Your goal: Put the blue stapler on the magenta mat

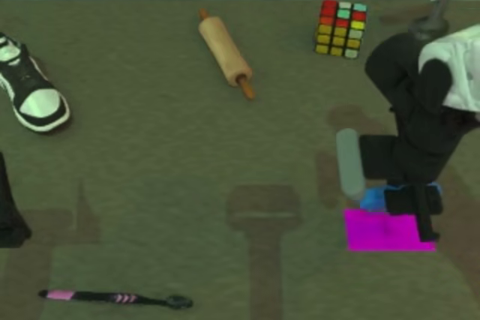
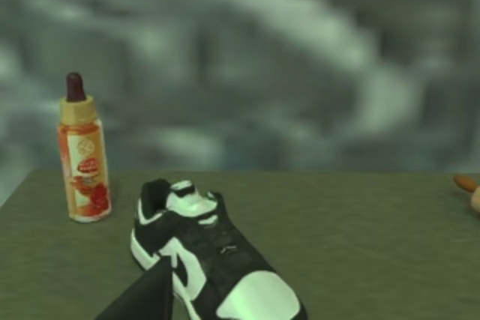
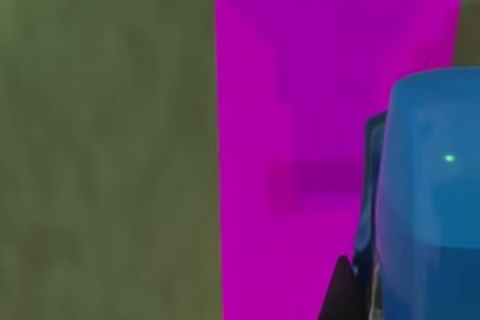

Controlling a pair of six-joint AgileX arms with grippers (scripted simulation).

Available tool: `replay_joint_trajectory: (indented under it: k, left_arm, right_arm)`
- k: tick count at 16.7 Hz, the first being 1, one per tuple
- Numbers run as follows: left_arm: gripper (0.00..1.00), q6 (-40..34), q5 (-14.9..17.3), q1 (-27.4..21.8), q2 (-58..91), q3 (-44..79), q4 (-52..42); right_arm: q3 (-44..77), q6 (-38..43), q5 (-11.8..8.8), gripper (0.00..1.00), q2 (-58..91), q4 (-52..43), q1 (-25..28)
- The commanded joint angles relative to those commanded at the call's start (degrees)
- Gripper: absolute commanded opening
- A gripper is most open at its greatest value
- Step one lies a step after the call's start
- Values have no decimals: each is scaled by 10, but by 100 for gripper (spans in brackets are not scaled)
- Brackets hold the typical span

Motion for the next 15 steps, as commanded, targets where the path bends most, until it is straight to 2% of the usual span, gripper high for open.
replay_joint_trajectory:
  k: [3, 7, 15]
  left_arm:
    - [100, 0, 0, 0, 0, 0, 0]
    - [100, 0, 0, 0, 0, 0, 0]
    - [100, 0, 0, 0, 0, 0, 0]
  right_arm:
    - [-27, -1, 0, 0, 16, 37, 2]
    - [-28, -1, 0, 0, 17, 38, 2]
    - [-28, -1, 0, 60, 17, 38, 2]
